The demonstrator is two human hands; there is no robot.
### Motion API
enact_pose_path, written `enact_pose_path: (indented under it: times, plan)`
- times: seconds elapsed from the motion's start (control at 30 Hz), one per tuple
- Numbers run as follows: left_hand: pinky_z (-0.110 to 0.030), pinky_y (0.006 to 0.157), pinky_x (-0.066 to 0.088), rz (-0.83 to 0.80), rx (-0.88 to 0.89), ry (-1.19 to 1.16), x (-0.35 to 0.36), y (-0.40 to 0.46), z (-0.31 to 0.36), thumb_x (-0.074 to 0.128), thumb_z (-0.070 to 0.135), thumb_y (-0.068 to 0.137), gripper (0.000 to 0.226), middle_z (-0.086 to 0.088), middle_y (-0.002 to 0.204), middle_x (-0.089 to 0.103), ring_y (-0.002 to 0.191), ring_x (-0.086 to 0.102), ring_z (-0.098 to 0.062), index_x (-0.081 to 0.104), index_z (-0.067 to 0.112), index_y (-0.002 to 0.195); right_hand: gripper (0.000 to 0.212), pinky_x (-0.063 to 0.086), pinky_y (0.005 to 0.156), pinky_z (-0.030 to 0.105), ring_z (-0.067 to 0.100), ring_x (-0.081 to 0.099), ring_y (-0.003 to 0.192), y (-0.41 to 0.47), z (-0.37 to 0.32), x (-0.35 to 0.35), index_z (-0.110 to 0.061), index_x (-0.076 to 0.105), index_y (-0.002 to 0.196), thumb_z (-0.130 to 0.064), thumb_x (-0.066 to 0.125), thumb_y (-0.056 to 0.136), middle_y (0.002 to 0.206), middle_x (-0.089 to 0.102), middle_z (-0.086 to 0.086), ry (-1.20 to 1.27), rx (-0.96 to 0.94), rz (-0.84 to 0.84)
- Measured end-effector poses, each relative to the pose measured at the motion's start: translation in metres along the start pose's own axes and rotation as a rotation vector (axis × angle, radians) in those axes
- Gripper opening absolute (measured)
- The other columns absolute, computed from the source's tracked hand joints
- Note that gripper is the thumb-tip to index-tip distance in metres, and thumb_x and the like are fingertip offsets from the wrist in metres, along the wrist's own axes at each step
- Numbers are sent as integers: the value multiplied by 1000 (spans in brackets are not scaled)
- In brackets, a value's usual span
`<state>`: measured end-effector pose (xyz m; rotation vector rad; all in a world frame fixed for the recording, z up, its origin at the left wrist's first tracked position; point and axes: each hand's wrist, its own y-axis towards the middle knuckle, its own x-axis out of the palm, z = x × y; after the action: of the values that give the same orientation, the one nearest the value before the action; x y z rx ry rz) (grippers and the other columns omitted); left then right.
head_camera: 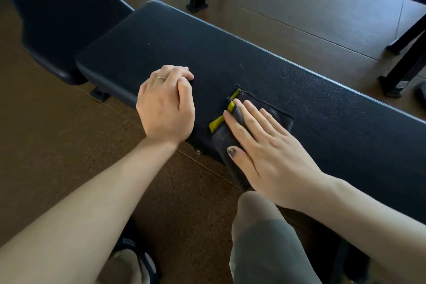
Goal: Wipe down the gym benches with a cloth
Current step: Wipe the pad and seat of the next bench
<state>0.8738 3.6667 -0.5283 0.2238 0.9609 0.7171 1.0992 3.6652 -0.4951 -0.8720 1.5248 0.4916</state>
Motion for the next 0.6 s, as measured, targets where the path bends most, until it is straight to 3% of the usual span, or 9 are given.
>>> enact_pose_path:
  times: [0.17, 0.33, 0.47, 0.6]
  plan:
    - [-43, 104, 46, 65, 33, -10, 3, -3, -3, 31, 20, 97, 45, 5, 117, 74, 113, 66, -17, 75, 16, 100, 62, -4, 128, 36, 16, -8, 158, 86, 8, -14, -26, 5, 165, -50, 11, 108, 172, -3, 0, 45, 32, 134]
    - [-44, 104, 47, 68, 33, -6, 2, -4, -4, 31, 18, 97, 45, 4, 117, 75, 113, 66, -17, 76, 14, 101, 59, -2, 128, 36, 20, -4, 159, 165, 20, -30, -23, 6, 165, -45, 15, 111, 173, -1, 3, 61, 109, 128]
    - [-43, 105, 45, 71, 29, -25, 2, -4, -4, 32, 17, 97, 44, 6, 118, 74, 114, 66, -16, 76, 14, 99, 57, 0, 127, 36, 19, 1, 159, 147, 54, -30, -24, 9, 165, -44, 15, 111, 173, 3, 2, 71, 216, 151]
    - [-42, 104, 46, 63, 41, -26, 2, -5, -3, 32, 17, 96, 43, 6, 119, 74, 115, 66, -15, 75, 15, 100, 60, 13, 124, 40, 30, 20, 153, 77, 89, -22, -16, 18, 163, -43, 14, 109, 168, 19, 11, 26, 419, 241]
